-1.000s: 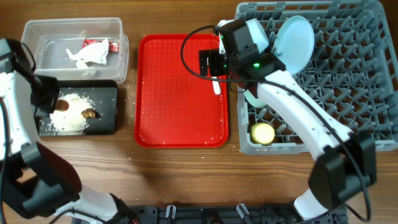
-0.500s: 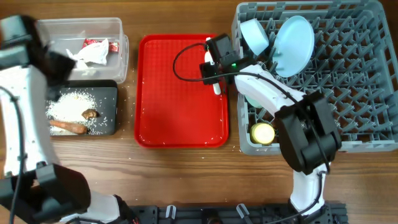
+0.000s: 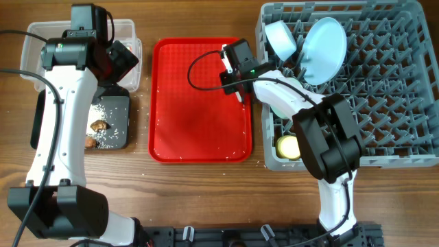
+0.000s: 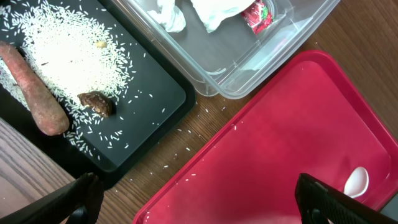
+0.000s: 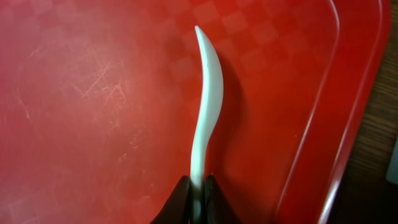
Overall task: Sort waste into correct bins and load items into the dishwasher rack
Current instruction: 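Place the white spoon into the dish rack with the right gripper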
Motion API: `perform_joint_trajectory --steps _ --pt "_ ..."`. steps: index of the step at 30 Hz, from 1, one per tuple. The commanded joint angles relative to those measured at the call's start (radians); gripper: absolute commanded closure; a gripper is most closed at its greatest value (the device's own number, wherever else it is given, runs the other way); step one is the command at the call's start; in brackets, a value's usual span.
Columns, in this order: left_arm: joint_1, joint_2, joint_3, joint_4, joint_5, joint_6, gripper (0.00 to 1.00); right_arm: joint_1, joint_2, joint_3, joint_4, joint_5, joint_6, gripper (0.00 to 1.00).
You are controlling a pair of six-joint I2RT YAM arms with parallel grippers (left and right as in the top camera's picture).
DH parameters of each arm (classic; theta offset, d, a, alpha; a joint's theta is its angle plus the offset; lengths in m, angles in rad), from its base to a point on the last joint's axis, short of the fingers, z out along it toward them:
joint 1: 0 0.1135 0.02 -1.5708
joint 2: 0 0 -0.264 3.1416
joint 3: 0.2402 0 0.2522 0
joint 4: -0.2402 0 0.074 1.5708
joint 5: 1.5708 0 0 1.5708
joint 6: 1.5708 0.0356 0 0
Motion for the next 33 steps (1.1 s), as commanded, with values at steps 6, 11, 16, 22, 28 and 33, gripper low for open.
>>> perform_joint_trajectory --steps 6,11,16,22,28,33 --pt "-0.002 -0.003 0.006 0.002 -0.021 0.008 0.00 -0.004 0.045 -0.021 -0.093 -0.050 -0.029 0.96" --pt "-0.002 -0.003 0.006 0.002 -0.020 0.008 0.00 -0.004 0.085 -0.020 -0.129 -0.050 -0.043 0.96" --pt "-0.002 -0.003 0.006 0.002 -0.020 0.008 0.00 -0.004 -0.203 0.058 -0.234 -0.050 -0.022 0.96" --pt "-0.002 -0.003 0.006 0.002 -0.020 0.008 0.00 -0.061 -0.694 0.069 -0.597 0.307 0.378 0.96" --pt "-0.002 -0.003 0.006 0.002 -0.020 0.008 0.00 -0.222 -0.707 -0.183 -0.780 0.400 1.158 0.96" --pt "-0.002 -0.003 0.006 0.003 -0.020 0.008 0.00 -0.222 -0.686 -0.432 -0.581 0.415 1.378 0.96"
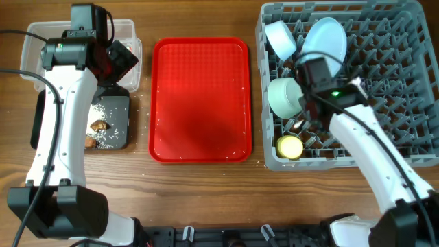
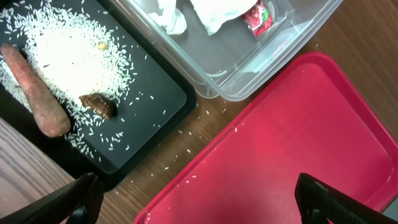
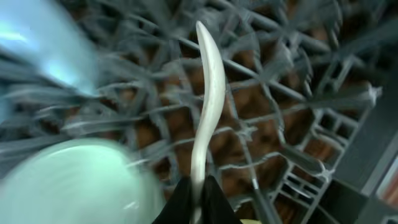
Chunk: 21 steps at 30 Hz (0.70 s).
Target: Sort waste into correct bins and load items into the dishwasher rack
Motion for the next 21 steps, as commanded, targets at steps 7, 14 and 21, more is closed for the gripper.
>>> perform_joint_trajectory --steps 7,14,21 --pt "-0.002 -0.004 0.006 0.000 -0.013 0.008 0.00 0.002 -0.182 0.084 -0.036 0.063 -0.220 0.00" --pt "-0.002 -0.004 0.006 0.000 -0.013 0.008 0.00 0.002 -0.510 0.176 -0.068 -0.189 -0.857 0.00" --pt "-0.002 -0.004 0.006 0.000 -0.013 0.008 0.00 -0.010 -0.681 0.079 -0.053 -0.124 -0.964 0.00"
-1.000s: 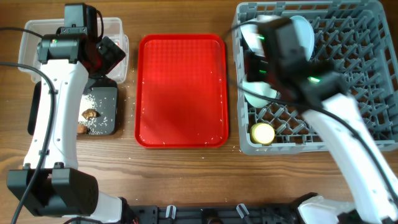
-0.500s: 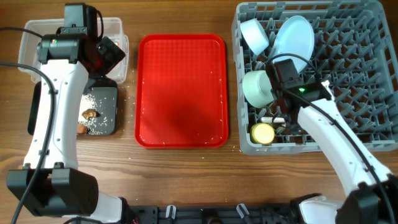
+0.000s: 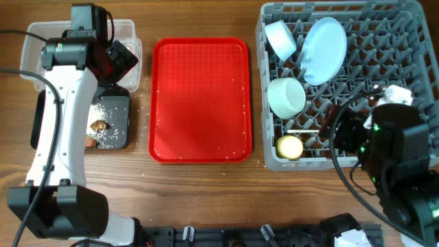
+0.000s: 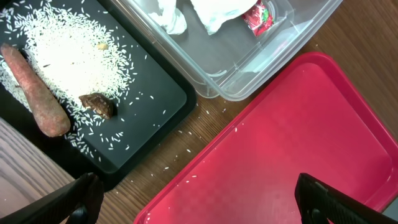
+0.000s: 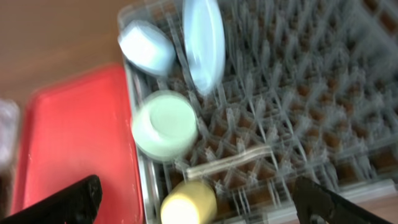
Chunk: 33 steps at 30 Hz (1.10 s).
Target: Sort waste into correct bins and load items into the dishwasher rack
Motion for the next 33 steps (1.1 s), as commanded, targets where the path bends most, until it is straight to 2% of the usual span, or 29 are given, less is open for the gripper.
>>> perform_joint_trajectory --steps 1,4,5,7,8,10,11,14,27,29,31,32,33 --pt "-0.002 -0.003 0.006 0.000 -0.013 0.008 0.00 -0.035 -0.132 -0.180 0.256 -0.020 -0.140 0.00" --pt "-0.002 -0.003 0.006 0.000 -0.013 0.008 0.00 -0.157 -0.394 -0.555 0.595 -0.167 -0.206 0.00" --pt "-0.002 -0.003 0.006 0.000 -0.013 0.008 0.00 -0.190 -0.528 -0.757 0.744 -0.204 -0.206 0.00" --pt "-0.002 -0.003 0.006 0.000 -0.013 0.008 0.00 -0.196 -0.639 -0.940 0.896 -0.203 -0.206 0.00" --pt "-0.002 -0.003 0.006 0.000 -0.013 0.008 0.00 -0.196 -0.726 -1.090 1.001 -0.209 -0.190 0.00" --pt "-0.002 -0.003 0.006 0.000 -0.013 0.008 0.00 -0.196 -0.806 -1.225 1.070 -0.212 -0.102 0.00" --pt "-0.002 -0.003 0.006 0.000 -0.013 0.008 0.00 -0.196 -0.834 -1.241 1.118 -0.227 -0.092 0.00" --pt "-0.002 -0.003 0.006 0.000 -0.013 0.008 0.00 -0.196 -0.858 -1.242 1.115 -0.233 -0.015 0.00" --pt "-0.016 -0.020 0.006 -0.026 -0.013 0.008 0.00 -0.196 -0.855 -1.242 1.113 -0.233 -0.016 0.00" --pt "-0.037 -0.070 0.005 -0.027 -0.096 0.035 0.00 -0.196 -0.855 -1.242 1.113 -0.233 -0.016 0.00" --pt "-0.053 -0.140 -0.025 0.113 -0.076 0.151 0.00 -0.196 -0.855 -1.242 1.113 -0.233 -0.016 0.00" --pt "-0.061 -0.213 -0.088 0.259 -0.016 0.263 0.00 -0.196 -0.855 -1.242 1.113 -0.233 -0.016 0.00" --pt "-0.060 -0.284 -0.169 0.373 0.026 0.294 0.00 -0.196 -0.855 -1.242 1.113 -0.233 -0.016 0.00"
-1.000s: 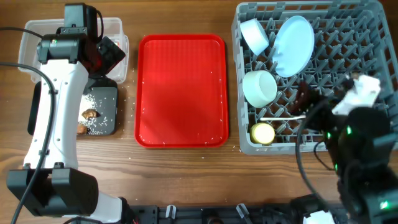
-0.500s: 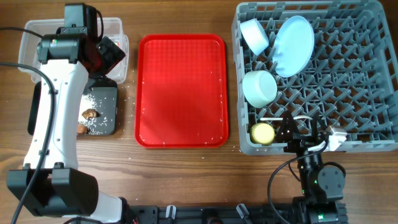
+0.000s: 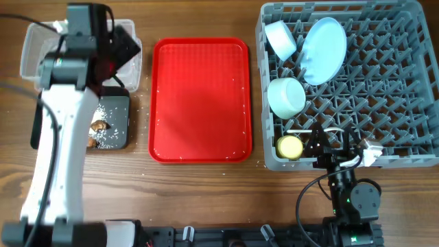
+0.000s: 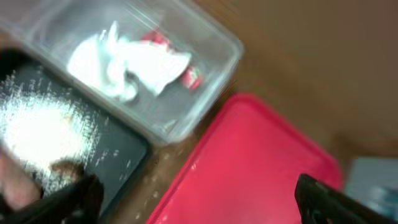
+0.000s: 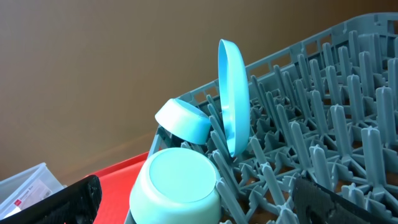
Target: Sort waste into correct bins and load items into the dishwasher rack
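Note:
The red tray (image 3: 200, 99) holds only a few rice grains. In the grey dishwasher rack (image 3: 405, 82) stand a blue plate (image 5: 233, 96), a blue bowl (image 5: 182, 120), a pale green cup (image 5: 174, 186) and a yellow cup (image 3: 289, 146). A white spoon (image 3: 302, 131) lies across the rack's front rows. My right gripper (image 5: 199, 202) is open and empty, low at the rack's front edge. My left gripper (image 4: 199, 199) is open and empty over the gap between the clear waste bin (image 4: 186, 118) and the red tray; its view is blurred.
The clear bin holds white tissue (image 4: 134, 65) and a red wrapper (image 4: 193, 78). A black tray (image 3: 110, 123) with spilled rice and brown food scraps lies in front of it. Rice grains dot the wood beside the red tray.
My right arm has drawn back to the table's front edge and now looks low across the rack. My left wrist has moved farther from the bins, so more of the bin and table shows.
My right gripper was shut on the white spoon over the red tray. Then it held the spoon above the rack. Then it was open, with the spoon lying in the rack by the yellow cup. Now it is pulled back; the left gripper stayed open throughout.

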Motion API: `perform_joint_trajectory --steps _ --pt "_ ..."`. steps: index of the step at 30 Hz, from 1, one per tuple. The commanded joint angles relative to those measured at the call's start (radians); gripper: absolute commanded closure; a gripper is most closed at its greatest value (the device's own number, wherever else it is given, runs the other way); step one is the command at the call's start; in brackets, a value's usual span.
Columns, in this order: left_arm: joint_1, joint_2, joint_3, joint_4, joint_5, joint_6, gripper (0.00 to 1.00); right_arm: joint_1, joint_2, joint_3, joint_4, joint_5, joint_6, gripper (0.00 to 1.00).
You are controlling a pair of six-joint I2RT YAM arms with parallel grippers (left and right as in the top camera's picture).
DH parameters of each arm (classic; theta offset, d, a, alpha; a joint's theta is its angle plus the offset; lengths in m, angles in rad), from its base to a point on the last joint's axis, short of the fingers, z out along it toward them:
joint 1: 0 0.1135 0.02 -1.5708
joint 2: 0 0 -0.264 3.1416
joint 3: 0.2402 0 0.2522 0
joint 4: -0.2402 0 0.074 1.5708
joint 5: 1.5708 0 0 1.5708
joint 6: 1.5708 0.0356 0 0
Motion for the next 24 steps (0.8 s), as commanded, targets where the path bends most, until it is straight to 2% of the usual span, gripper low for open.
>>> perform_joint_trajectory --steps 1,3,5,7,9,12,16,18,24 --pt "-0.001 -0.257 -0.263 0.297 0.090 0.160 0.00 -0.003 -0.013 -0.001 0.005 -0.017 0.007 0.00" --pt "-0.001 -0.417 -0.519 0.537 0.108 0.161 0.00 -0.003 -0.013 -0.001 0.005 -0.017 0.007 0.00" --pt "-0.001 -0.697 -0.932 0.818 0.141 0.159 0.00 -0.003 -0.013 -0.001 0.005 -0.017 0.007 0.00" --pt "0.012 -0.939 -1.186 0.912 0.145 0.159 0.00 -0.003 -0.013 -0.001 0.005 -0.017 0.007 0.00" --pt "0.072 -1.196 -1.378 0.913 0.196 0.159 0.00 -0.003 -0.013 -0.001 0.005 -0.017 0.007 0.00" --pt "0.124 -1.366 -1.512 0.914 0.243 0.159 0.00 -0.003 -0.013 -0.001 0.005 -0.017 0.007 0.00" --pt "0.131 -1.488 -1.591 0.874 0.249 0.177 0.00 -0.003 -0.013 -0.001 0.005 -0.017 0.007 0.00" --pt "0.138 -1.521 -1.591 0.879 0.253 0.214 0.00 -0.003 -0.013 -0.001 0.005 -0.017 0.007 0.00" --pt "0.138 -1.527 -1.591 0.880 0.252 0.219 0.00 -0.003 -0.013 -0.001 0.005 -0.017 0.007 0.00"
